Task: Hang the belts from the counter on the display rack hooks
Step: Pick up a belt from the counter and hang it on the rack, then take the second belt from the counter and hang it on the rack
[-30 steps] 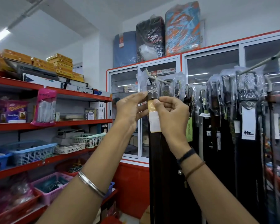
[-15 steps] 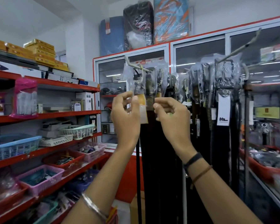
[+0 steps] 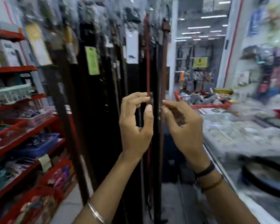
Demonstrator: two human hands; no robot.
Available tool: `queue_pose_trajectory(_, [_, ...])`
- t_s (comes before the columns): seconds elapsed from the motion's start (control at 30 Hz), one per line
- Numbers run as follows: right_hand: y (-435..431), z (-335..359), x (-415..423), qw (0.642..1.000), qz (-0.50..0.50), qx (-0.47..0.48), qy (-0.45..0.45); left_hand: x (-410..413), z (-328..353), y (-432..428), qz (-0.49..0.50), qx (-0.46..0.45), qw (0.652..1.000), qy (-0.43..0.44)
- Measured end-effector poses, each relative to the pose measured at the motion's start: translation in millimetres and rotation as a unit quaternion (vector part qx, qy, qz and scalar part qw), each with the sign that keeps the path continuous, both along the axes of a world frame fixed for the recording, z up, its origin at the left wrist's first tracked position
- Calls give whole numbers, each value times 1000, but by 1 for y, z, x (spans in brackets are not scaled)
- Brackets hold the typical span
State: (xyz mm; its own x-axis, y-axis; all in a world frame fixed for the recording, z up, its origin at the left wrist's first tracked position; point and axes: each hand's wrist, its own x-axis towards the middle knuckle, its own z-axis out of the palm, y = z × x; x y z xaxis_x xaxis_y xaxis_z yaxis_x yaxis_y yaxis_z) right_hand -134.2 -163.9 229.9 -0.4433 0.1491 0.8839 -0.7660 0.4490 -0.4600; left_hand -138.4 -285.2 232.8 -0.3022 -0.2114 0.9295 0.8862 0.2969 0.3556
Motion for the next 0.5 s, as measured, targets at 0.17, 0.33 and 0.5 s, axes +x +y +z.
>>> queue_pose_trajectory(0.17, [92,-54,13,993,-105,-9,-52,-3,-50,83,-86,-24,989,-121])
queue_pose_trajectory(0.33, [184,-111,14,968,-204,-5,-147,-7,-98,164,-177,-68,948,-254])
queue_pose_trajectory(0.5, [268,-153,1,919,-270,26,-286,-27,-152,236,-205,-123,880,-410])
